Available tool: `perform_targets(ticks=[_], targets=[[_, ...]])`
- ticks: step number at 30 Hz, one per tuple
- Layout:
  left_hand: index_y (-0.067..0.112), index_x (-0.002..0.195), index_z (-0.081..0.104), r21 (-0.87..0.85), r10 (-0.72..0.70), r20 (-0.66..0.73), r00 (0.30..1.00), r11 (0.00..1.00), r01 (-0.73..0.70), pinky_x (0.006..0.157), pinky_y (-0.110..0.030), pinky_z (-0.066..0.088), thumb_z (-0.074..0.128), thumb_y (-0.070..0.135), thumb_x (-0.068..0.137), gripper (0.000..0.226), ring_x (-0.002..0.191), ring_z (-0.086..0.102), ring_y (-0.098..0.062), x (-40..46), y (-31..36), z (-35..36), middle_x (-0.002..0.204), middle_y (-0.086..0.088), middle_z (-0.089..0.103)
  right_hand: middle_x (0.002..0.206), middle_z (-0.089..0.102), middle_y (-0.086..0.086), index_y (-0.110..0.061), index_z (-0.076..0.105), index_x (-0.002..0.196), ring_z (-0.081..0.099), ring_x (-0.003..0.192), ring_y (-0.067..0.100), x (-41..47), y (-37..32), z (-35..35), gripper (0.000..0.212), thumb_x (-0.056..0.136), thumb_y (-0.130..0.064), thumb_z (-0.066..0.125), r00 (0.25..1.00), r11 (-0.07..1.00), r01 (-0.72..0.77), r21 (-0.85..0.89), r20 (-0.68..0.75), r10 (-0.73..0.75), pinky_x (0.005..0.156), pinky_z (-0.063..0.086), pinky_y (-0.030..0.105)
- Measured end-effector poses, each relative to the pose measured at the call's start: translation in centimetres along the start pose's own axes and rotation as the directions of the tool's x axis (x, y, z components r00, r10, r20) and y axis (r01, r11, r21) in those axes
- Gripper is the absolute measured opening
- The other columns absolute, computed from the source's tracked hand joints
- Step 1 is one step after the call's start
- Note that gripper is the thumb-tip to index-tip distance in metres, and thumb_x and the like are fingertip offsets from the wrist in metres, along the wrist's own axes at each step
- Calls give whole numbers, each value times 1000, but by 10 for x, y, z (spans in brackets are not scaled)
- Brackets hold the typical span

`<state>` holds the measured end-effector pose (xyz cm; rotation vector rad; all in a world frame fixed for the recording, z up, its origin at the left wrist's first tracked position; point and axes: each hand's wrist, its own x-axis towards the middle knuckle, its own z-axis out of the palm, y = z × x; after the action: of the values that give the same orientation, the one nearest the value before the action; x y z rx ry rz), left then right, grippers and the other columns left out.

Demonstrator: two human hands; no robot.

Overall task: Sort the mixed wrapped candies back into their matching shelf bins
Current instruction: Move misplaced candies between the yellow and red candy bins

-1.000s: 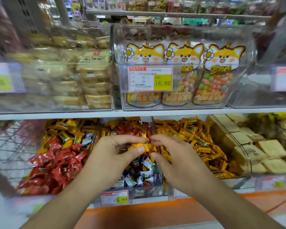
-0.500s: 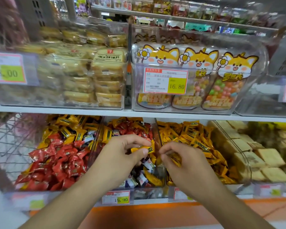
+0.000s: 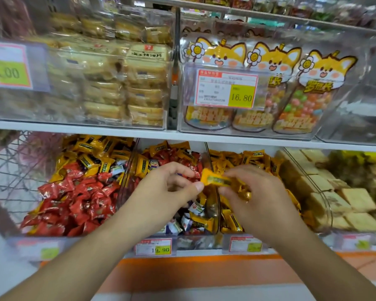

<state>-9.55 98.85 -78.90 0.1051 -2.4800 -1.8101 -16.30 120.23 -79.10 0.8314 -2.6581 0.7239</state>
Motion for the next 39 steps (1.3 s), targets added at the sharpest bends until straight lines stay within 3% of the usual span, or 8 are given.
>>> perform_targets(ticks=[4,11,21,23,26,30,35,39], targets=[[38,104,68,224,28,55,998,974,-40,89,-27,55,74,36,93,13,96,67,2,4,-16,6,94,16,71,129,64,1,-17,64,134,57,122,23,1,26,-18,46,91,-30,73,961,954,-265,-144,-126,248,92,42,27],[34,122,71,586,-51,247,968,803,-107,91,-26,53,74,34,94,29,102,62,-4,19,-35,30,117,14,69,117,59,-7,-18,71,110,54,106,12,-2,20,-9,18,92,-18,71,976,975,-216,-52,-43,214,81,37,18],[32,113,75,576,29,151,988,810,-112,79,-18,51,74,34,94,19,90,61,0,26,-38,28,100,16,69,116,62,-10,-22,70,111,56,110,9,-2,18,-4,18,94,-18,69,986,987,-163,4,16,163,78,35,5],[33,105,74,488,47,67,997,870,-73,73,-11,49,76,32,92,13,85,62,2,24,-31,21,92,15,69,123,60,-14,-27,66,122,53,114,4,-2,14,-6,29,94,-20,69,992,992,-124,37,34,123,82,33,0],[32,100,71,225,50,-8,999,973,-47,81,-20,57,81,27,88,17,84,68,-3,19,-16,15,89,9,71,135,53,-23,-37,56,138,44,128,-3,-3,3,-6,50,93,-26,73,990,997,15,74,137,-25,104,33,11],[25,107,67,7,24,46,999,1000,-25,78,-25,60,84,22,85,28,82,72,-12,5,1,15,87,2,75,121,60,-27,-38,64,123,50,122,-2,-4,-3,-6,37,89,-37,78,974,990,123,64,183,-133,103,45,24],[32,108,67,38,39,15,999,998,-39,87,-29,59,77,35,90,21,93,71,-5,-3,4,11,95,10,74,106,65,-23,-35,72,106,59,106,1,-7,8,-18,27,83,-46,80,992,999,39,33,122,-42,92,50,29],[39,108,66,311,125,-115,985,947,-84,92,-28,55,66,44,96,13,99,63,8,1,-1,-15,100,22,69,126,68,-2,-25,69,125,60,108,17,1,31,-26,45,87,-46,76,970,961,-242,-133,-23,241,83,41,25]])
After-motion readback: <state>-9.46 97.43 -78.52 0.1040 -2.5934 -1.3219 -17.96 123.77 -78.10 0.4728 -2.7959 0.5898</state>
